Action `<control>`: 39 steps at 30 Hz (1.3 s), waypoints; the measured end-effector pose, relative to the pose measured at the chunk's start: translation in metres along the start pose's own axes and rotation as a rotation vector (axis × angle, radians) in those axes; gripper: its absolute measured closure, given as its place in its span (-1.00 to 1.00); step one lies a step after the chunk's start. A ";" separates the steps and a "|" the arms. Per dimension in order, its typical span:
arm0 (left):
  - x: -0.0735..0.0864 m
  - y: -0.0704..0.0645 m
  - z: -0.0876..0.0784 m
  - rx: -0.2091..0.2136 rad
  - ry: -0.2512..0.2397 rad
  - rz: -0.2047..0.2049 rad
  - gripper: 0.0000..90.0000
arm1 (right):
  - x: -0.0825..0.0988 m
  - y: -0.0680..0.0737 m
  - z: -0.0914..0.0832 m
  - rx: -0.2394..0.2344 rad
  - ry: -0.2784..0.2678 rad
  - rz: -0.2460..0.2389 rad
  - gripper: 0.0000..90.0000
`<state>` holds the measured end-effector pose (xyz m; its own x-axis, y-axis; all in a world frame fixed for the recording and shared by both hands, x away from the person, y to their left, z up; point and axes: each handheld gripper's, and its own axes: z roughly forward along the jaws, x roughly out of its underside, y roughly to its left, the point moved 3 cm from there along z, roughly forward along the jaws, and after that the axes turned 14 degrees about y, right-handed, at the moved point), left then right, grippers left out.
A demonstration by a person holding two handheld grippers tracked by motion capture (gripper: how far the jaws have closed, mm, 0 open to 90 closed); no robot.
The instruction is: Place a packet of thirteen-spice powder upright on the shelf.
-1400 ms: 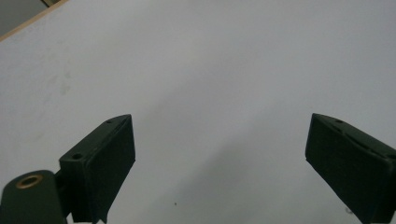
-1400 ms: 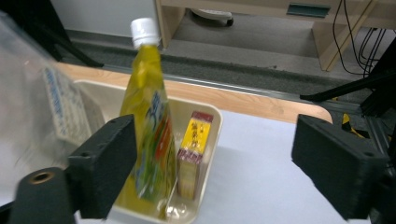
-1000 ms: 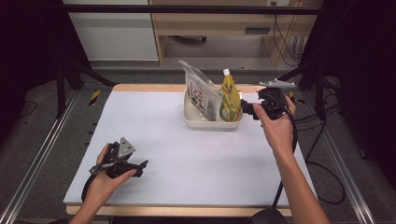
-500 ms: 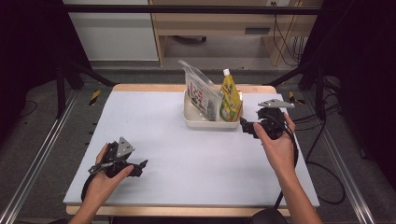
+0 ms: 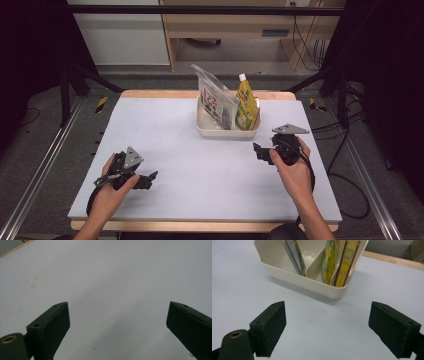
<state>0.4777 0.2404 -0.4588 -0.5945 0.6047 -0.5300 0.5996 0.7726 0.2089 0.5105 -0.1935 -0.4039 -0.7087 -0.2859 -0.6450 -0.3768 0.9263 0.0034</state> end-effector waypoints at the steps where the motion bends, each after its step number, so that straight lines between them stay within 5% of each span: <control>1: 0.000 0.000 0.000 0.001 0.005 0.005 -0.89 | 0.007 0.001 0.004 -0.008 0.007 -0.003 -0.67; 15: 0.001 0.001 0.001 -0.010 0.008 0.005 -0.89 | 0.042 0.004 0.029 -0.028 0.071 -0.004 -0.70; 27: 0.003 0.006 0.003 -0.042 0.015 -0.007 -0.89 | 0.060 -0.006 0.041 0.012 0.037 0.001 -0.74; 34: 0.007 0.014 0.004 -0.058 0.021 -0.034 -0.89 | 0.072 -0.011 0.048 0.049 0.018 -0.004 -0.76; 39: 0.012 0.028 0.003 -0.053 -0.008 -0.103 -0.89 | 0.077 -0.014 0.050 0.068 0.010 -0.003 -0.77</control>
<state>0.4886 0.2686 -0.4613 -0.6472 0.5199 -0.5576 0.5063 0.8399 0.1955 0.4915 -0.2163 -0.4917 -0.7137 -0.2910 -0.6372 -0.3379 0.9398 -0.0508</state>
